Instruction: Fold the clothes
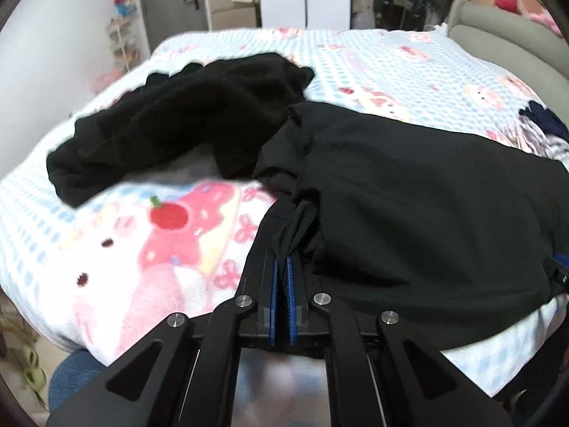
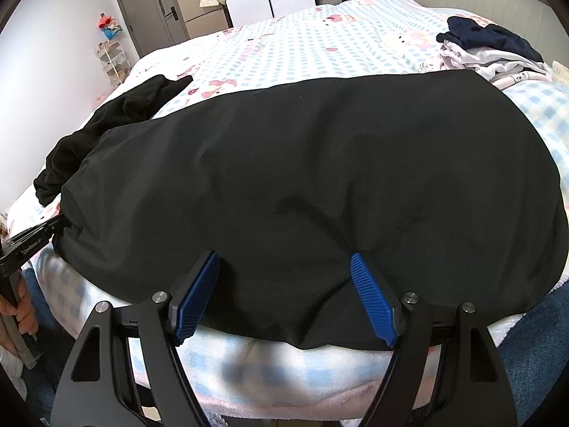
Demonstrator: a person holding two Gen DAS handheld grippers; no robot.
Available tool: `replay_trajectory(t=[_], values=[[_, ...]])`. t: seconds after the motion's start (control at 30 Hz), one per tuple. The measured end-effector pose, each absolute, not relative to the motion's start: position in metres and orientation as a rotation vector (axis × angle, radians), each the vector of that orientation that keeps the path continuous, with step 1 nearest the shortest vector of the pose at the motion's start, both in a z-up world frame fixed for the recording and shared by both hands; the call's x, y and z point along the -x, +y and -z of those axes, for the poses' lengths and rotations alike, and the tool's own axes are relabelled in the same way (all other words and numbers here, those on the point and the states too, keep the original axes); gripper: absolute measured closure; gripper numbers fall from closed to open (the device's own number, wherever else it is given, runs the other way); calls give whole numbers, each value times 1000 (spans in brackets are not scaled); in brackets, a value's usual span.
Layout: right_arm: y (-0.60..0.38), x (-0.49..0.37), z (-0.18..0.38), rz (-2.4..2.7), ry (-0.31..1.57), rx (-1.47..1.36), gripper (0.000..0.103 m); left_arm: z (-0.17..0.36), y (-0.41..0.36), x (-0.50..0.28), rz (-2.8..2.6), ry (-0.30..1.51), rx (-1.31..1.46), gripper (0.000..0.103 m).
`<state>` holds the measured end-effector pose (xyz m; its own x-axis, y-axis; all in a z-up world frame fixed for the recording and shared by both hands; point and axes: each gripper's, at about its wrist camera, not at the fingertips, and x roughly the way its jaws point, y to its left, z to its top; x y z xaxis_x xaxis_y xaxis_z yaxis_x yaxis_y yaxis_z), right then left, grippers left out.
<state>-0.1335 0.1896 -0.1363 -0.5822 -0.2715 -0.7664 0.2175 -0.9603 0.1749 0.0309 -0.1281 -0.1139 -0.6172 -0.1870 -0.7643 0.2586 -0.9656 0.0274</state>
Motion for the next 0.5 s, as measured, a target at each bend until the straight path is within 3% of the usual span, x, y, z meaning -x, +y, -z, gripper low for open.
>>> replay_trajectory(t=[0.13,0.4,0.5], values=[[204,136,133,2629,-116,-1268,31,115,-135,-24,2592,127,-1231,94],[227,137,122,2736,-151,-1215,33,81,-154,-56,2538,583,-1071,79],[217,132,115,2715,-136,-1137,33,64,-130,-58,2638,447,-956,81]])
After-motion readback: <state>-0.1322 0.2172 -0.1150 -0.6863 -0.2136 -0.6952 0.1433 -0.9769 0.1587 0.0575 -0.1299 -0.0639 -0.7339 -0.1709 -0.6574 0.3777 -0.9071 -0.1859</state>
